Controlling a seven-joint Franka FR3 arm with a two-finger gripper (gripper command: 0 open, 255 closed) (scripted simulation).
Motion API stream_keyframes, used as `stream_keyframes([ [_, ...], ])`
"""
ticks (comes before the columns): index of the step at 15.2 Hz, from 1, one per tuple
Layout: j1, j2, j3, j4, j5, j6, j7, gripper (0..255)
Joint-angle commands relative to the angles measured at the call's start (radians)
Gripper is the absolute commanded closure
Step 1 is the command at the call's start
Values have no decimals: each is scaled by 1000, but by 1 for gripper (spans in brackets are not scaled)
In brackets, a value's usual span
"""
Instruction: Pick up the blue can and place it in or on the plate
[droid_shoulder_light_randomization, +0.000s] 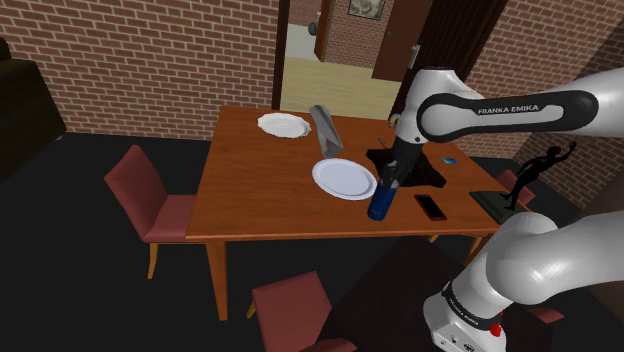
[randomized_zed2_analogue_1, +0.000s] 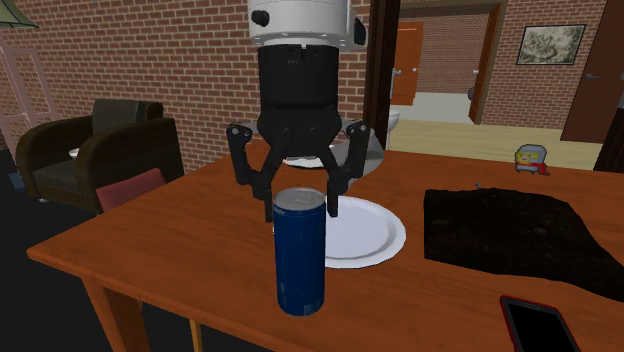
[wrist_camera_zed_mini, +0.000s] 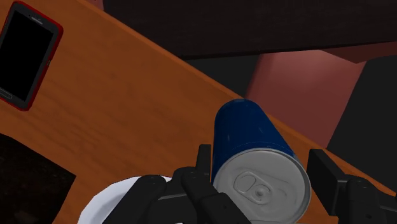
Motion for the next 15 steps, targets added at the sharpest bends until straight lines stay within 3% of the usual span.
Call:
stream_keyframes([
  [1,0,-12,2,20,1,-32,0,255],
  [4,0,-22,4,47,2,-70,0,255],
  [15,-12,387,-92,489,15,-100,-132,255],
])
